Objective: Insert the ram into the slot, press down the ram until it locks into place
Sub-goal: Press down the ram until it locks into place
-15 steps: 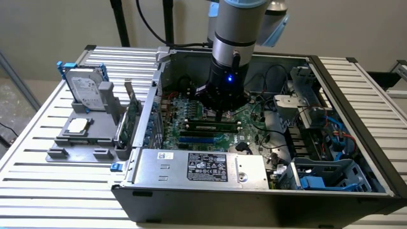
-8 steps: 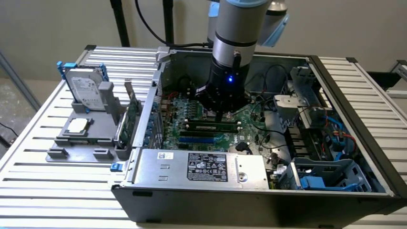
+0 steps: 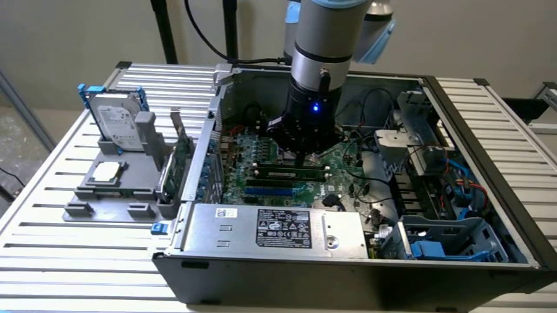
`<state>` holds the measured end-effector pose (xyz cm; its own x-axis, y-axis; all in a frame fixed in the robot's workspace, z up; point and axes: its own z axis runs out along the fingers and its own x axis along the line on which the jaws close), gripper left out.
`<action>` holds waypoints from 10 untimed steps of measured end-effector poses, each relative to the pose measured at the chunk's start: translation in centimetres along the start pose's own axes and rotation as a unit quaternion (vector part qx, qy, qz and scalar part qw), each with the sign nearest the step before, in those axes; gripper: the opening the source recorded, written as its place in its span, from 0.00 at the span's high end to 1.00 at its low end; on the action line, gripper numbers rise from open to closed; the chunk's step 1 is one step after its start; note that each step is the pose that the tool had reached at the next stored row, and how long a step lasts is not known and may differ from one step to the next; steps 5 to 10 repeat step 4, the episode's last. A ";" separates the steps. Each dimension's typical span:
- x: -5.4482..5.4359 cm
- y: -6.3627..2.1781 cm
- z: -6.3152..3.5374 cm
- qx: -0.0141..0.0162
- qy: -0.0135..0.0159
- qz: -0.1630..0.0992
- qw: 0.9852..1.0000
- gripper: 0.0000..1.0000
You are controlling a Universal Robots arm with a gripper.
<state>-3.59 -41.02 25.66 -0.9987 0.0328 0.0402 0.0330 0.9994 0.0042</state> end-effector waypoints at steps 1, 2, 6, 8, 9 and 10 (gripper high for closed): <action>0.0 0.00 -0.01 -0.001 0.000 0.000 1.000 0.89; 0.0 0.00 0.00 -0.001 0.000 0.000 1.000 0.89; 0.0 0.00 -0.01 -0.001 0.000 0.000 1.000 0.89; 0.0 0.00 -0.01 -0.001 0.000 0.000 1.000 0.89; 0.0 0.00 -0.01 -0.001 0.000 0.000 1.000 0.89; 0.0 0.00 -0.01 -0.001 0.000 0.000 1.000 0.89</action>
